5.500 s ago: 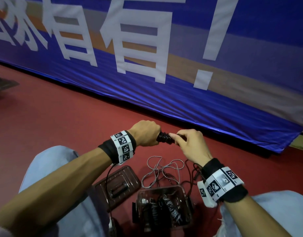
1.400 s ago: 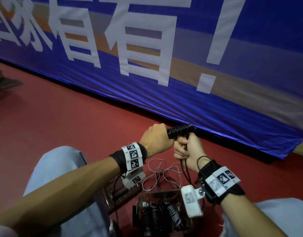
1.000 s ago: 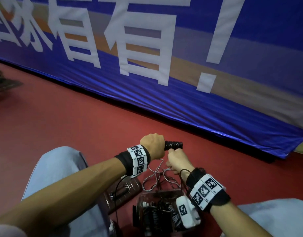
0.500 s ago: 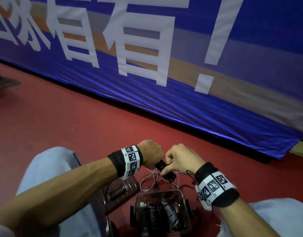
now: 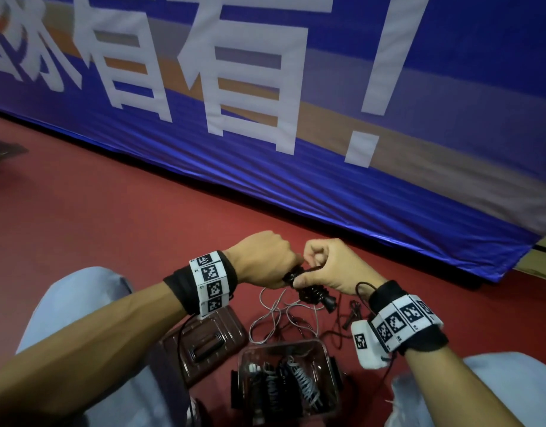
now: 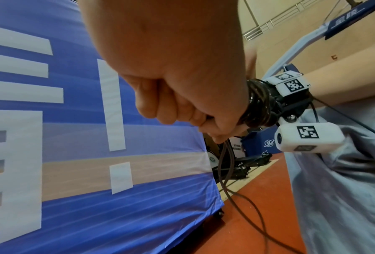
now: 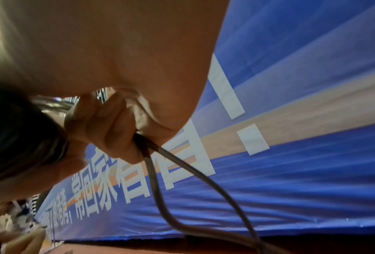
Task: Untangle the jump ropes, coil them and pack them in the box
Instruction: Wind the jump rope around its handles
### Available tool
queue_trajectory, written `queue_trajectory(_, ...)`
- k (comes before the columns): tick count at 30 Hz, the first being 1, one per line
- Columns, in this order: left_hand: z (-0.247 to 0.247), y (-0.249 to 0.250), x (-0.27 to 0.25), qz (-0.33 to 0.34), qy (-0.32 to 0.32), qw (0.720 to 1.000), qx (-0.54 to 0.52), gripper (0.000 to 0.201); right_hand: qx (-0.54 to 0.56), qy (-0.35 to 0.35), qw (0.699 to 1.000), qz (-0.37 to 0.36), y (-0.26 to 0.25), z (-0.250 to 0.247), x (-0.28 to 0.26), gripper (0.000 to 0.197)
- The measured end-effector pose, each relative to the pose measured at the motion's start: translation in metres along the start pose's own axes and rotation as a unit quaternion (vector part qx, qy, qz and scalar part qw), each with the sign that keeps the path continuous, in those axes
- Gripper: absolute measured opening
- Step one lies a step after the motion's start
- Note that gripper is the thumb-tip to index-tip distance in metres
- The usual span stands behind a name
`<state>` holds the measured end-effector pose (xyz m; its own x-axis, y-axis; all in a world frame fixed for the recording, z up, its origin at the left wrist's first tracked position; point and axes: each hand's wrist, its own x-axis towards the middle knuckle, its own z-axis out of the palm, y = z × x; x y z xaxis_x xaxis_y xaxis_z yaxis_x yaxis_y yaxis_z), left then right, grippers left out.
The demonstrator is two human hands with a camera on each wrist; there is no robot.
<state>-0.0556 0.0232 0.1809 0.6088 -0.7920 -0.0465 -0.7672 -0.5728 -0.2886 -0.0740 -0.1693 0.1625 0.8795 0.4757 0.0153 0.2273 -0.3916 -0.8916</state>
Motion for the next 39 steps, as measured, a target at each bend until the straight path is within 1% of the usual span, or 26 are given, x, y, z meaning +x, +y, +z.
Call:
queue_trajectory(2,-0.005,-0.003,-0.001,-0.030,0.015,0.999,-0.019,0.029,0.081,0.009,0.997,-0.003,0.000,-0.001,0.003,0.058)
queue_trajectory(5,-0.012,-0.004,-0.002,-0.061,0.041,0.996,-0.046,0.026,0.171,0.036,0.985,-0.005,-0.001,-0.003,0.009,0.072)
queue_trajectory(6,-0.014,-0.004,-0.003,-0.071,0.056,0.994,-0.066,0.026,0.200,0.043,0.979,-0.009,-0.001,-0.004,0.010,0.074)
queue_trajectory(9,-0.018,-0.002,-0.005,-0.088,0.115,0.978,-0.151,0.022,0.243,0.068,0.967,-0.012,-0.003,-0.005,0.014,0.065)
queue_trajectory(11,-0.019,0.000,-0.006,-0.097,0.156,0.961,-0.209,0.015,0.273,0.093,0.957,-0.017,-0.004,0.002,0.016,0.066)
queue_trajectory(12,-0.019,0.001,-0.006,-0.105,0.170,0.952,-0.231,0.018,0.302,0.110,0.947,-0.015,-0.004,0.008,0.017,0.065)
queue_trajectory(13,-0.018,0.002,-0.007,-0.112,0.183,0.945,-0.246,0.022,0.347,0.125,0.929,-0.009,-0.004,0.015,0.017,0.063)
queue_trajectory(15,-0.017,0.002,-0.007,-0.128,0.199,0.934,-0.266,0.021,0.418,0.147,0.897,0.005,-0.006,0.028,0.016,0.056)
queue_trajectory(16,-0.017,0.001,-0.007,-0.137,0.200,0.931,-0.272,0.017,0.430,0.159,0.889,0.012,-0.008,0.034,0.015,0.052)
queue_trajectory(19,-0.014,0.000,-0.006,-0.173,0.185,0.922,-0.293,0.012,0.458,0.198,0.866,0.041,-0.010,0.047,0.019,0.052)
queue_trajectory(21,-0.012,-0.001,-0.005,-0.202,0.177,0.914,-0.304,0.010,0.443,0.220,0.863,0.100,-0.006,0.055,0.023,0.047)
queue_trajectory(22,-0.011,-0.002,-0.004,-0.221,0.178,0.909,-0.305,0.010,0.427,0.213,0.867,0.142,-0.004,0.061,0.024,0.044)
queue_trajectory(23,-0.010,-0.004,-0.002,-0.242,0.179,0.905,-0.301,0.015,0.418,0.195,0.870,0.175,-0.006,0.069,0.024,0.043)
queue_trajectory(25,-0.008,-0.010,0.001,-0.282,0.165,0.905,-0.271,0.023,0.426,0.163,0.868,0.196,-0.010,0.089,0.022,0.049)
queue_trajectory(26,-0.006,-0.013,0.003,-0.294,0.151,0.910,-0.251,0.023,0.430,0.157,0.867,0.200,-0.011,0.100,0.022,0.054)
queue_trajectory(27,-0.003,-0.016,0.004,-0.300,0.134,0.915,-0.233,0.021,0.420,0.151,0.871,0.207,-0.011,0.110,0.022,0.059)
queue_trajectory(28,0.001,-0.018,0.004,-0.304,0.116,0.920,-0.217,0.018,0.392,0.144,0.883,0.215,-0.009,0.118,0.022,0.060)
queue_trajectory(29,0.006,-0.020,0.005,-0.307,0.097,0.925,-0.203,0.016,0.335,0.139,0.906,0.217,-0.007,0.124,0.021,0.059)
queue_trajectory(31,0.016,-0.021,0.005,-0.303,0.049,0.935,-0.180,0.015,0.156,0.129,0.960,0.194,-0.006,0.127,0.016,0.053)
queue_trajectory(32,0.022,-0.019,0.005,-0.296,0.021,0.939,-0.173,0.015,0.073,0.117,0.974,0.182,-0.007,0.126,0.014,0.050)
queue_trajectory(34,0.032,-0.010,0.007,-0.275,-0.020,0.946,-0.171,0.016,-0.034,0.085,0.982,0.168,-0.007,0.119,0.010,0.048)
queue_trajectory(36,0.042,0.001,0.008,-0.248,-0.049,0.952,-0.171,0.015,-0.097,0.040,0.981,0.164,-0.005,0.111,0.007,0.044)
queue_trajectory(39,0.054,0.012,0.008,-0.190,-0.078,0.966,-0.156,0.016,-0.212,-0.018,0.964,0.163,-0.004,0.092,-0.001,0.041)
